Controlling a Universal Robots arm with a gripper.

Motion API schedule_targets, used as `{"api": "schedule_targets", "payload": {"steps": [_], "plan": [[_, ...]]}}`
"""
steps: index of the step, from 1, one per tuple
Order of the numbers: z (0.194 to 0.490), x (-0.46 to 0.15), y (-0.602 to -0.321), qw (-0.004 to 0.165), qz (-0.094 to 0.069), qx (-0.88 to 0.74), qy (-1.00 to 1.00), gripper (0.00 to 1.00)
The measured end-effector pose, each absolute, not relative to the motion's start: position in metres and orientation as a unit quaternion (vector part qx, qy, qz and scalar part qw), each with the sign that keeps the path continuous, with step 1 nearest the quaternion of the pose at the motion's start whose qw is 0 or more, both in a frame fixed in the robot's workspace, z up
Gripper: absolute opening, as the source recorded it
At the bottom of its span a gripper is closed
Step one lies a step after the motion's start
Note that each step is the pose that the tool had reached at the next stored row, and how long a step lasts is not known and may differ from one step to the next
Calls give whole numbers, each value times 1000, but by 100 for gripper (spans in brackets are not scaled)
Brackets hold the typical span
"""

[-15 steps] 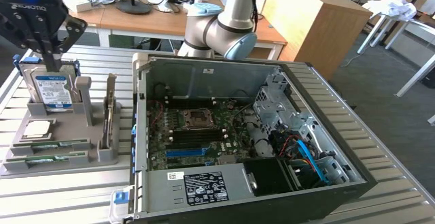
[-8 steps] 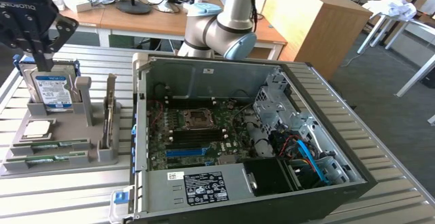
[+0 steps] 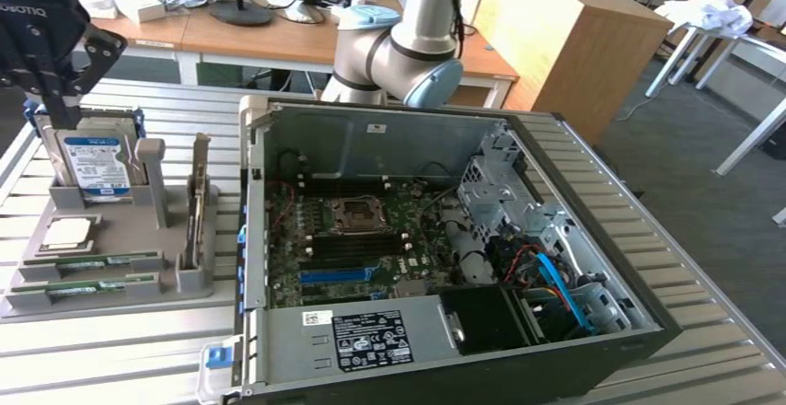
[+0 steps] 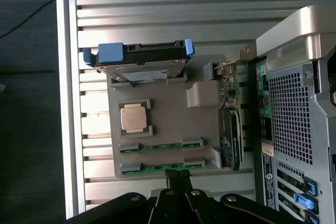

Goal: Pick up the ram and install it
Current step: 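Reach for the ram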

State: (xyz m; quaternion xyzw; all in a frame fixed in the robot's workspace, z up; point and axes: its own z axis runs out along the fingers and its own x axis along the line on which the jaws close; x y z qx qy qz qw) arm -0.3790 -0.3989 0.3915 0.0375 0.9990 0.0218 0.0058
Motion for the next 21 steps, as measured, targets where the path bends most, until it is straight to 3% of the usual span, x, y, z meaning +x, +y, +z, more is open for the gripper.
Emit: {"api": "schedule_targets", "payload": {"steps": [21], "plan": [[391, -383, -399, 2, 22, 11, 1000, 10]]}}
